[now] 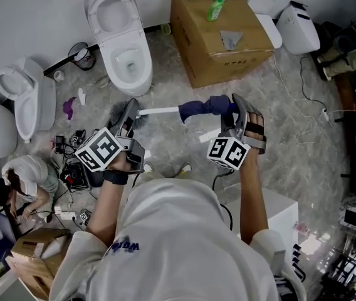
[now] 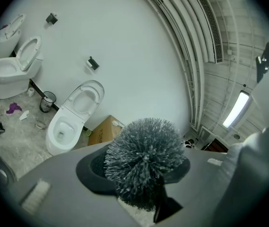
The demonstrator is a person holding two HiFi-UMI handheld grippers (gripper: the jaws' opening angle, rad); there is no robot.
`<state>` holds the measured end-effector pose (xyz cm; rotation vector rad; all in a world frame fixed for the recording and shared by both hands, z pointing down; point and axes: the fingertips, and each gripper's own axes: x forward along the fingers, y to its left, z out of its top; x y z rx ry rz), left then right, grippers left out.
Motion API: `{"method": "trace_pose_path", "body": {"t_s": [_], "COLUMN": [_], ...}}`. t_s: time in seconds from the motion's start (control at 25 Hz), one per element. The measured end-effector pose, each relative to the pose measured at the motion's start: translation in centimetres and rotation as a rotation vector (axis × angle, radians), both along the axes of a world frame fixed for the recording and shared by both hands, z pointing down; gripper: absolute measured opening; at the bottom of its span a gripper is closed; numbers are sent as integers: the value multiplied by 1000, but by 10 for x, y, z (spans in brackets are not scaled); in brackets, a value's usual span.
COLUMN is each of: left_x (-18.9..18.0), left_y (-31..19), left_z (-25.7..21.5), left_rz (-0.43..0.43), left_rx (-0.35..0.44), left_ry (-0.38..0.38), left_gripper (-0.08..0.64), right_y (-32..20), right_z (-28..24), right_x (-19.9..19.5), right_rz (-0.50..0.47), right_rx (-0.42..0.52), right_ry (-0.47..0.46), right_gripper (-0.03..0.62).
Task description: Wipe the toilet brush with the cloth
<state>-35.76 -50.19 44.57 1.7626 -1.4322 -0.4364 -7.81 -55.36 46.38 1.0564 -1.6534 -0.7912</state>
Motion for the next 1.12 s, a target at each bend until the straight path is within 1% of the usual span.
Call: {"method": "trace_pose_path", "body": {"t_s": [0.04,0.08,0.16,0.24,0.28,0.32,0.4,0.56,0.68,0.72,0.76,0.8,0.88,0.92,1.04,1.12], "left_x": [-2,-3,-5,-4,-3,-2,1,12,25,28,29,28,21,16,5,0], "left_y": [0,1,1,1,2,2,1,2,3,3,3,3,1,0,-1,-2], "left_z": [0,1,4,6,8,9,11,11,10,11,12,12,12,11,10,10], "left_rz": [-10,-21,-42,-51,-55,-59,-60,-37,-1,7,11,10,-6,-18,-44,-40], "left_rx": [-2,-7,-14,-16,-21,-29,-40,-51,-48,-53,-56,-58,-60,-62,-64,-59], "left_ry": [0,0,7,15,19,23,36,61,52,47,38,28,24,26,22,15], "left_gripper": [196,196,196,195,195,195,195,195,195,196,196,197,196,196,196,196], "right_y": [1,3,13,24,29,31,31,24,23,24,25,25,22,19,8,2], "right_z": [3,5,6,8,10,10,7,-5,-8,-7,-6,-5,-5,-6,-4,-3], "right_x": [2,2,-6,-22,-31,-38,-48,-55,-65,-71,-76,-80,-82,-80,-68,-60], "right_rz": [14,24,18,-6,-16,-18,-7,20,-15,-41,-69,-94,-118,-115,-71,-50], "right_rx": [-23,-30,-3,34,53,76,135,236,268,270,268,265,264,265,245,232], "right_ry": [-15,-14,12,40,53,67,86,96,126,146,165,181,206,218,243,245], "right_gripper": [228,260,279,293,310,332,347,330,320,296,232,193,178,170,159,150]}}
